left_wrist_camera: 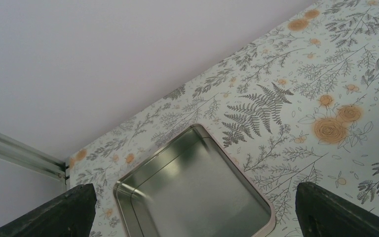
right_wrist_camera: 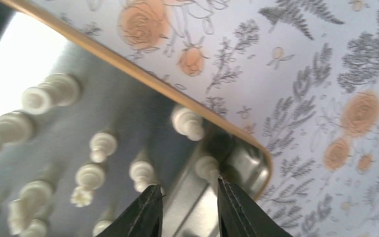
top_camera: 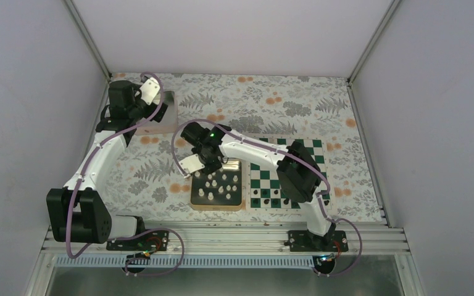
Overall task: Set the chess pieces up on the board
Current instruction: Pick up the chess piece from the storage box.
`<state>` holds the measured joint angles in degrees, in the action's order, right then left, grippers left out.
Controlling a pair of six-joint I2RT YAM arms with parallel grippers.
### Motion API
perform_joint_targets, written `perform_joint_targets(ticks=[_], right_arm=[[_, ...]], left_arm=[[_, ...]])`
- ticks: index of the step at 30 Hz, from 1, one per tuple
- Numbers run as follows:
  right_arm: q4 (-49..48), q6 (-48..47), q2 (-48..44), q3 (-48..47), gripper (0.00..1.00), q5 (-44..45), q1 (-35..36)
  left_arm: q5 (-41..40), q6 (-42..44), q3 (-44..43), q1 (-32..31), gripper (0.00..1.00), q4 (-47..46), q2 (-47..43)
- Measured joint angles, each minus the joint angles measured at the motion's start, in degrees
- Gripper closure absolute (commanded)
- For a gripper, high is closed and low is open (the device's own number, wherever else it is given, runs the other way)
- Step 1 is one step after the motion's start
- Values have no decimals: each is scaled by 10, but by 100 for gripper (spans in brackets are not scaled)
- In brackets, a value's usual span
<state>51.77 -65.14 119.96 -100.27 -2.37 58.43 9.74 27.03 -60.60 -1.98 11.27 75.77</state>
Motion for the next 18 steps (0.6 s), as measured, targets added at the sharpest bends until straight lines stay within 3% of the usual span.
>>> perform_joint_targets(ticks=[7,18], right_arm=[[61,16,0,-3,71,-35,0],[56,27,8,20,73,-44,-2]], left_arm=[[5,0,0,0,0,0,0],[9,0,0,0,0,0,0]])
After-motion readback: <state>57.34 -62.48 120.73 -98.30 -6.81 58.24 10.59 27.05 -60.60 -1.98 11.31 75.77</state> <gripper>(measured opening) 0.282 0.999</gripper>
